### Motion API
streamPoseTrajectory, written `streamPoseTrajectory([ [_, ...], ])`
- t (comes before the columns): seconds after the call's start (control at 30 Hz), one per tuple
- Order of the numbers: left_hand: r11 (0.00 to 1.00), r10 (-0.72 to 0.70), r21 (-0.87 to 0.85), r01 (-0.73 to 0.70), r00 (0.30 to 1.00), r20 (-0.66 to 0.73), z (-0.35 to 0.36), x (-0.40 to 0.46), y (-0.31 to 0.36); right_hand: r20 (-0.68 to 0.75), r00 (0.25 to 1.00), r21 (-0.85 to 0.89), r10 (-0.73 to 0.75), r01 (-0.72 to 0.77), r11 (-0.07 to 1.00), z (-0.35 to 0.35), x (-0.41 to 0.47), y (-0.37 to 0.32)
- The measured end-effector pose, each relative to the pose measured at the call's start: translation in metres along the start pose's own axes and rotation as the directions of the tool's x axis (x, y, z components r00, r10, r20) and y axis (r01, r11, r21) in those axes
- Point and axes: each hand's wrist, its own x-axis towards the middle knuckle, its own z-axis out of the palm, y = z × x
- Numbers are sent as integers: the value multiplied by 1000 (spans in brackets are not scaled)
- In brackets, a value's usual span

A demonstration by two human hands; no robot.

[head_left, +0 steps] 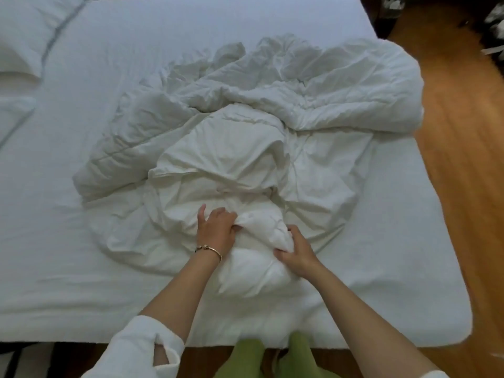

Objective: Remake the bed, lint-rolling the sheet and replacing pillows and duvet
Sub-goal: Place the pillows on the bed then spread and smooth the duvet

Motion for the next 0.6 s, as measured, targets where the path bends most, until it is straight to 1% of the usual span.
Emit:
streamPoseTrajectory([
  [0.03, 1000, 29, -8, -29, 999, -26, -13, 5, 9, 3, 999, -4, -48, 48, 999, -21, -6, -8],
  [0.1, 987, 146, -58, -153, 984, -100, -44, 13, 28, 21, 990, -54, -140, 141, 989, -68, -22, -26],
  [0.17, 940, 252, -208, -270, 961, -109, -79, 14, 52, 50, 977, -124, -206, 211, 970, -119, -42, -41],
  [0.2, 914, 295, -261, -310, 951, -97, -96, 12, 65, 64, 973, -141, -223, 230, 963, -143, -54, -46],
  [0.23, 895, 341, -272, -354, 935, -97, -112, 10, 79, 69, 971, -150, -227, 235, 960, -164, -65, -48],
  [0.3, 884, 384, -250, -396, 918, -97, -127, 6, 106, 43, 979, -171, -201, 206, 964, -193, -80, -40],
  [0.33, 895, 369, -242, -374, 927, -66, -127, 4, 117, 13, 984, -226, -177, 175, 958, -198, -82, -32],
  [0.37, 912, 346, -231, -339, 938, -11, -119, 3, 124, -16, 990, -318, -141, 129, 939, -197, -81, -19],
  [0.43, 950, 283, -186, -252, 945, 165, -87, -2, 126, -28, 999, -490, -31, 14, 871, -182, -76, 10],
  [0.47, 961, 254, -174, -213, 930, 266, -69, -8, 123, -19, 1000, -521, 25, -31, 853, -171, -73, 24],
  [0.5, 968, 232, -171, -181, 907, 352, -52, -17, 117, -12, 998, -513, 63, -60, 856, -159, -71, 35],
  [0.53, 970, 220, -183, -158, 893, 394, -39, -27, 111, -8, 997, -477, 80, -74, 876, -148, -69, 41],
  [0.57, 970, 216, -192, -150, 894, 394, -30, -36, 104, -4, 997, -430, 81, -75, 900, -137, -68, 43],
  [0.6, 971, 209, -189, -148, 909, 360, -24, -44, 96, 0, 998, -387, 67, -62, 920, -126, -68, 41],
])
